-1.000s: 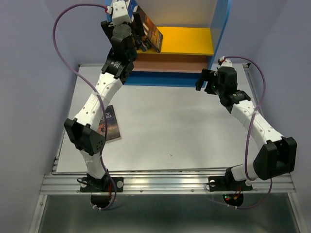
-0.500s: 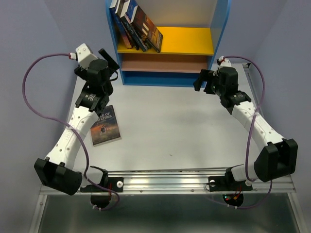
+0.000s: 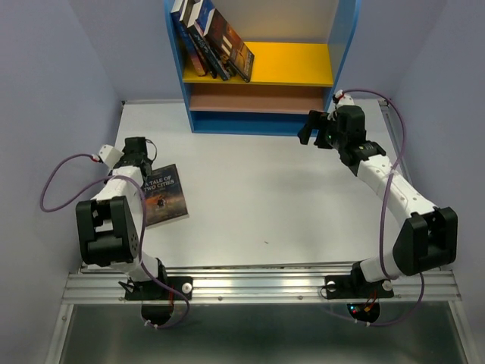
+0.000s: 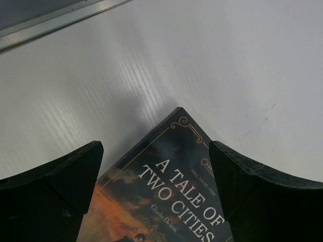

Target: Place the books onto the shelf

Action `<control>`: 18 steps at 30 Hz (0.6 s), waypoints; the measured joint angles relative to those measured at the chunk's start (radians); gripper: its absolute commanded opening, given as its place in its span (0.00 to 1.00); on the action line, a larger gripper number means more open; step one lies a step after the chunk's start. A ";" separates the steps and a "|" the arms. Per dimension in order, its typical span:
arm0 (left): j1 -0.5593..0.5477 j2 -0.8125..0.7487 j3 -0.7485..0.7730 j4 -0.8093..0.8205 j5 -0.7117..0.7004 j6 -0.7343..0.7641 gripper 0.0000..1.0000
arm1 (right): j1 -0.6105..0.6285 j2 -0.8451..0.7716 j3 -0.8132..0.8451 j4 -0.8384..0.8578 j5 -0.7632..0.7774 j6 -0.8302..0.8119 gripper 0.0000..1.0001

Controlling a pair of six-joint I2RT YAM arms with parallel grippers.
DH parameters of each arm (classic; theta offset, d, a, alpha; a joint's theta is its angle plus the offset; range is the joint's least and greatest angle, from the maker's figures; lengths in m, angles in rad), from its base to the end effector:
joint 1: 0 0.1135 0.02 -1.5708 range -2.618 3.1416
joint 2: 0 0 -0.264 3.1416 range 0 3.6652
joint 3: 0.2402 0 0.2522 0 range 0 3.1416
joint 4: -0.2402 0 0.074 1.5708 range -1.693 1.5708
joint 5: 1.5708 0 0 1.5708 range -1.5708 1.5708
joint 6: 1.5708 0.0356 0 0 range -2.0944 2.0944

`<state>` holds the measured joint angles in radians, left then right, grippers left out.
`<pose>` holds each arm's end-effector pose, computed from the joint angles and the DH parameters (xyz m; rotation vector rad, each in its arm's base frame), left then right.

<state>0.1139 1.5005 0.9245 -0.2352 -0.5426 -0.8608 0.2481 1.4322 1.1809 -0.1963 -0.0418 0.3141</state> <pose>0.3074 0.0537 0.2180 -1.2683 1.8622 0.2538 0.3239 0.0836 0.3247 0.0405 2.0404 0.3971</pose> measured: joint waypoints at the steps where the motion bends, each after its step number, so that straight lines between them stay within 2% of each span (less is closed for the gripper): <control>1: 0.000 0.022 0.000 0.014 0.002 -0.006 0.99 | 0.000 0.006 0.000 0.000 -0.002 0.001 1.00; 6: -0.001 0.195 0.026 0.073 0.063 -0.036 0.97 | 0.000 0.022 0.000 0.001 -0.003 0.003 1.00; 9: -0.001 0.235 0.044 0.131 0.092 -0.017 0.93 | 0.000 0.022 0.000 0.003 -0.003 0.003 1.00; 10: -0.004 0.236 0.044 0.148 0.106 -0.012 0.94 | 0.000 0.022 0.000 0.002 -0.003 0.003 1.00; 11: -0.011 0.237 0.044 0.158 0.113 -0.010 0.99 | 0.000 0.022 0.000 0.002 -0.003 0.003 1.00; 18: -0.172 0.249 0.060 0.185 0.151 -0.019 0.99 | 0.000 0.043 0.000 0.003 -0.029 0.015 1.00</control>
<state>-0.0582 1.7493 0.9844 -0.0505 -0.3920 -0.8799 0.2481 1.4750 1.1809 -0.1928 -0.0708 0.3294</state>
